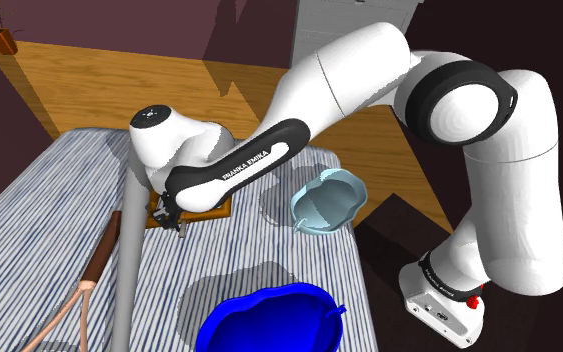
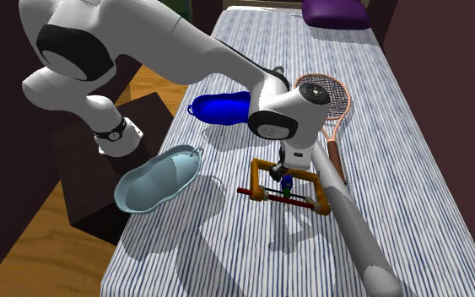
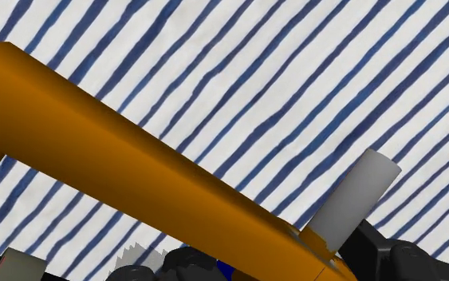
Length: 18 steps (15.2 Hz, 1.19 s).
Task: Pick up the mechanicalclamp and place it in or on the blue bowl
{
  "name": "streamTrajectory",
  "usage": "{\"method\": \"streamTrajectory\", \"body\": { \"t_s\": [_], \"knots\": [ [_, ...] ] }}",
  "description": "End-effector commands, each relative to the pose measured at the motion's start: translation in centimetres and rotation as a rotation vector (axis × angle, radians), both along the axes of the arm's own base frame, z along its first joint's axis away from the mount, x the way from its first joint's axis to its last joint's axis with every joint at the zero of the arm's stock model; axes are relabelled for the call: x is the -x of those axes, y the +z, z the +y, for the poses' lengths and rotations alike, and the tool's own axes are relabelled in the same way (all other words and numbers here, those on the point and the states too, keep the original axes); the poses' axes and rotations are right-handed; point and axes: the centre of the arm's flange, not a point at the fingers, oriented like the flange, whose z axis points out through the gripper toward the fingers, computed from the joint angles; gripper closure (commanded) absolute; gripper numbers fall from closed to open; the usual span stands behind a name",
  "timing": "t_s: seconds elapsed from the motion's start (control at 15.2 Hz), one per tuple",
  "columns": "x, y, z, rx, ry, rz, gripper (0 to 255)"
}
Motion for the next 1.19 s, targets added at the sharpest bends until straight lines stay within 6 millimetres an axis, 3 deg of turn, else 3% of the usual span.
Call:
{"method": "streamTrajectory", "body": {
  "t_s": [0.0,0.2,1.12],
  "knots": [
    [0.0,0.0,0.1,-0.001,0.001,-0.001,255],
    [0.0,0.0,0.0,-0.001,0.001,-0.001,255],
    [0.0,7.4,0.0,-0.001,0.001,-0.001,255]
  ]
}}
